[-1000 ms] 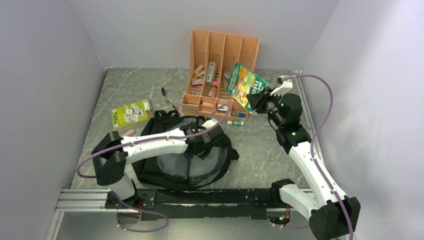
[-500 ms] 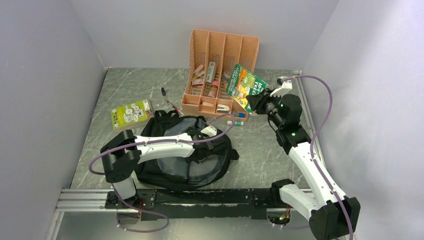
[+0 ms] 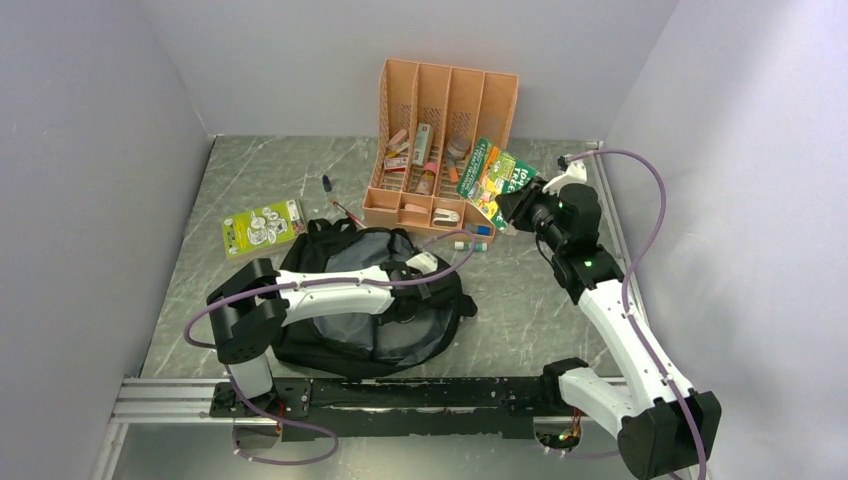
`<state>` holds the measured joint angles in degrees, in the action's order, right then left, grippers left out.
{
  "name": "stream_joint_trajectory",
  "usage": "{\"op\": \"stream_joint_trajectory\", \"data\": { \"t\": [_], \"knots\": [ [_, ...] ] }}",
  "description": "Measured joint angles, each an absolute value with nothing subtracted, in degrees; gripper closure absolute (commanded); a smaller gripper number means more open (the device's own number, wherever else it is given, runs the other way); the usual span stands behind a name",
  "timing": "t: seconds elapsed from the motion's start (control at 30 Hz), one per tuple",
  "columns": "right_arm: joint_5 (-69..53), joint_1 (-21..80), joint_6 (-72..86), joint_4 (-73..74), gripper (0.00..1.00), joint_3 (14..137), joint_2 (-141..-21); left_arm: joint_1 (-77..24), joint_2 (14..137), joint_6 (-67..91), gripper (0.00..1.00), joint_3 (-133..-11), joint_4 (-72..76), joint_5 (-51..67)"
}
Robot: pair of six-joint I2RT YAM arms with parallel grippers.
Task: Pack the student bag
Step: Place the book in the student bag.
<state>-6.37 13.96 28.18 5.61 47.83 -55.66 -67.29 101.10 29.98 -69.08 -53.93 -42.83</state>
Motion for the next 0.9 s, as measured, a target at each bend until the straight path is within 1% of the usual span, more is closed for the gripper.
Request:
{"op": "stream_joint_trajectory", "data": {
  "t": [0.03,0.07,0.27,0.43,0.63,0.73,0.9],
  "knots": [
    [-5.85,13.96,29.06,6.61,1.00,48.49,-56.01,-67.22,101.08,29.71,0.94,-69.49,-54.15,-42.83],
    [-5.48,13.96,29.71,7.31,1.00,48.90,-56.10,-67.18,101.06,29.58,0.95,-69.80,-54.28,-42.81],
    [-3.38,13.96,33.63,9.82,1.00,50.26,-55.72,-65.52,99.48,29.34,0.95,-71.46,-55.42,-42.52],
    [-4.69,13.96,36.73,12.82,1.00,52.45,-55.75,-61.71,93.86,29.19,0.95,-73.38,-55.57,-41.52],
    [-16.78,13.96,43.90,11.86,1.00,53.36,-58.22,-59.64,85.52,28.71,0.95,-74.46,-54.24,-41.45],
    [-23.73,14.31,47.70,10.04,1.00,53.34,-61.14,-59.27,84.58,28.51,0.95,-74.48,-53.87,-41.45],
    [-30.50,16.62,48.90,10.41,1.00,53.65,-64.95,-58.78,84.84,28.32,0.95,-74.48,-53.58,-41.32]
  ]
}}
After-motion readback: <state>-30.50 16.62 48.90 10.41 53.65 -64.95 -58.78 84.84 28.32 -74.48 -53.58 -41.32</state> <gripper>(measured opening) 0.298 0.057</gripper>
